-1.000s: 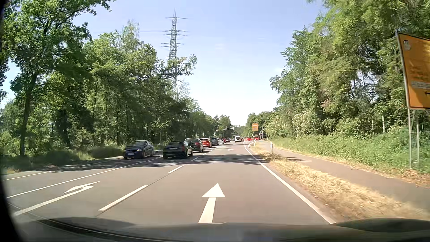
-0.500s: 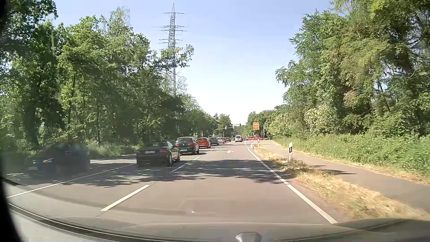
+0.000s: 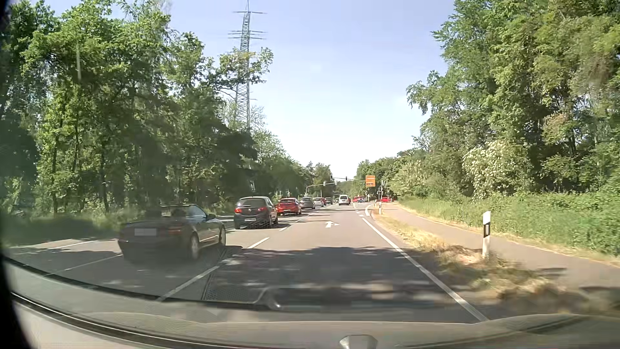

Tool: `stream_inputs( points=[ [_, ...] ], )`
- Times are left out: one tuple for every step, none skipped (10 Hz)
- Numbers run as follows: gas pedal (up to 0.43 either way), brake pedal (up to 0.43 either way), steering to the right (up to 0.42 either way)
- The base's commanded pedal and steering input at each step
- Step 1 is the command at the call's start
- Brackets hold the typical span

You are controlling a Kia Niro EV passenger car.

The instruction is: Follow the waypoints while adhering to traffic rules and regulations

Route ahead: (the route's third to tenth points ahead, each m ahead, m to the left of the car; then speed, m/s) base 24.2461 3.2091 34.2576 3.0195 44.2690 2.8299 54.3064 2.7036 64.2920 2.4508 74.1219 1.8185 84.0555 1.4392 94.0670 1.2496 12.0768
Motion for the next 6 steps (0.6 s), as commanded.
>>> stream_inputs(
  points=[
    [0.000, 0.030, 0.003],
    [0.000, 0.030, 0.003],
    [0.000, 0.030, 0.003],
    [0.000, 0.030, 0.004],
    [0.000, 0.030, 0.005],
    [0.000, 0.030, 0.005]
  ],
)
